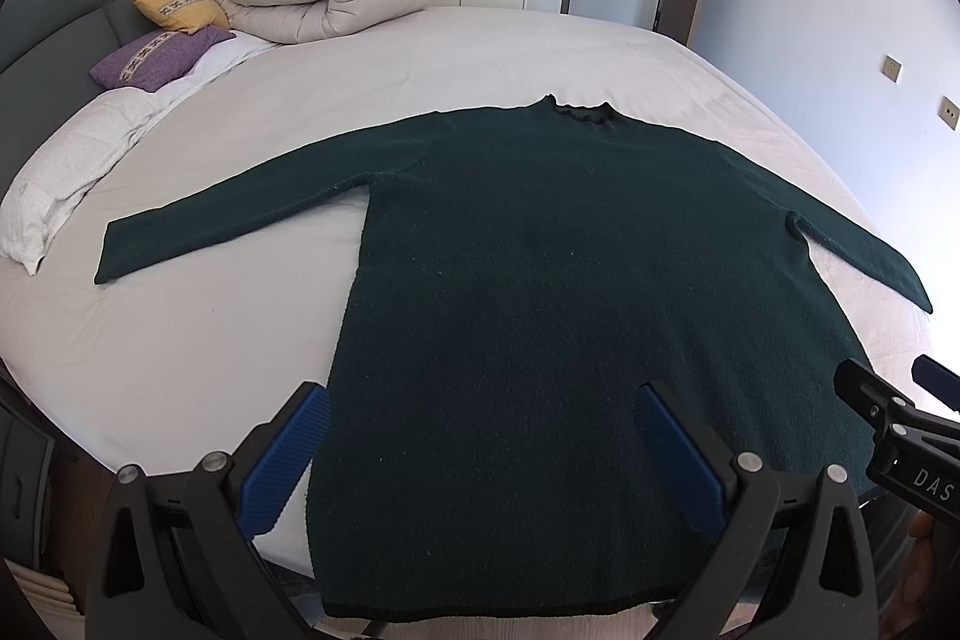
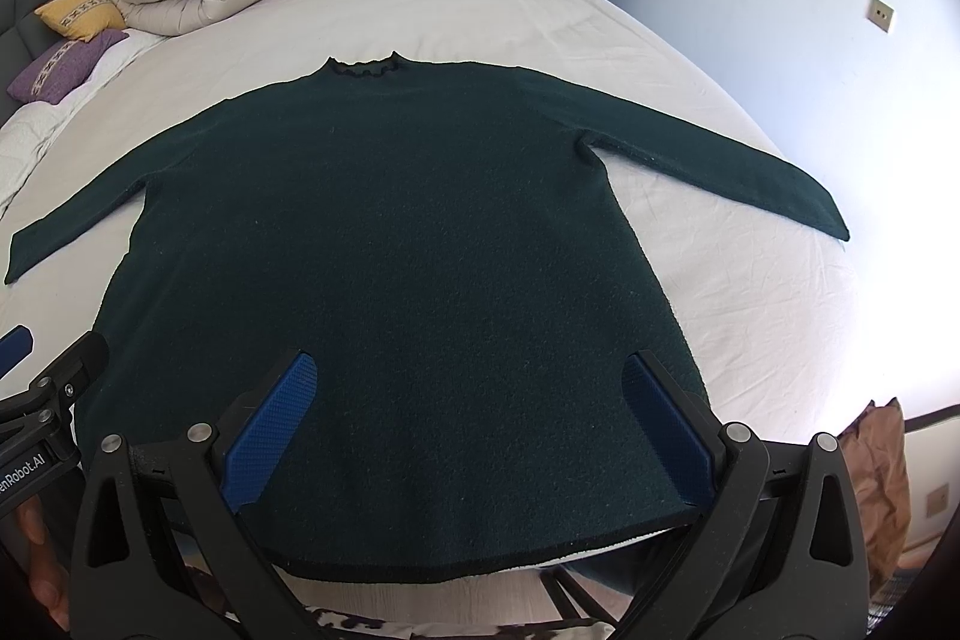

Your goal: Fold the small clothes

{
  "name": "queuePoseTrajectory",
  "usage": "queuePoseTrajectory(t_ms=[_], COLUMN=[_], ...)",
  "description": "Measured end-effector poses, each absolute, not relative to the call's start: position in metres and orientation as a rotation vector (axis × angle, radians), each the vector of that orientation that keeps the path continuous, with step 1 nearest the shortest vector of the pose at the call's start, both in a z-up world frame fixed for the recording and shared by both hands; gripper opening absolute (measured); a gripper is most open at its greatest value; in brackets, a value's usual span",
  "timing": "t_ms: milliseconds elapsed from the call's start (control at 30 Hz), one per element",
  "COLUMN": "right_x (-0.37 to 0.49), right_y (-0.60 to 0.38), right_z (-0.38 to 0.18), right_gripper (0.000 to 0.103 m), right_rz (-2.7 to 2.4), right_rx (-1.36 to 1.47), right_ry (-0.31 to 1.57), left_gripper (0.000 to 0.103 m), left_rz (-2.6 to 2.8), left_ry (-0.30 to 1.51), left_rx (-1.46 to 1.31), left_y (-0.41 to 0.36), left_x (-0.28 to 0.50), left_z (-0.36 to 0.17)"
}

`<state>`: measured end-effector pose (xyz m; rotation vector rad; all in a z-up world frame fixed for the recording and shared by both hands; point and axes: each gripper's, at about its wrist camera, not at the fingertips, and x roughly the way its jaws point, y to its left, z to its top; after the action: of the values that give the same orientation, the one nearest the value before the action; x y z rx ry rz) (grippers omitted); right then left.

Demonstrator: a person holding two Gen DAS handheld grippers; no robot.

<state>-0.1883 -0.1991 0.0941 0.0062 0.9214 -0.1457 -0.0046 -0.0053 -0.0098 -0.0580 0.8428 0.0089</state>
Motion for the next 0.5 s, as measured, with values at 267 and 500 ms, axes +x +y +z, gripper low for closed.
queuePoseTrajectory(t_ms=[267, 500], right_x=[-0.1860, -0.1854], right_y=[-0.1987, -0.1988], right_z=[0.0909, 0.0895], right_gripper=[0.103, 0.103], right_rz=[-0.146, -0.146], right_rx=[0.008, 0.007], right_ry=[0.925, 0.927], left_gripper=[0.103, 0.103], left_rz=[0.007, 0.006], left_ry=[0.846, 0.848], left_rx=[-0.056, -0.055], left_y=[-0.0076, -0.0090], left_x=[-0.0091, -0.0107], left_z=[-0.0130, -0.0142])
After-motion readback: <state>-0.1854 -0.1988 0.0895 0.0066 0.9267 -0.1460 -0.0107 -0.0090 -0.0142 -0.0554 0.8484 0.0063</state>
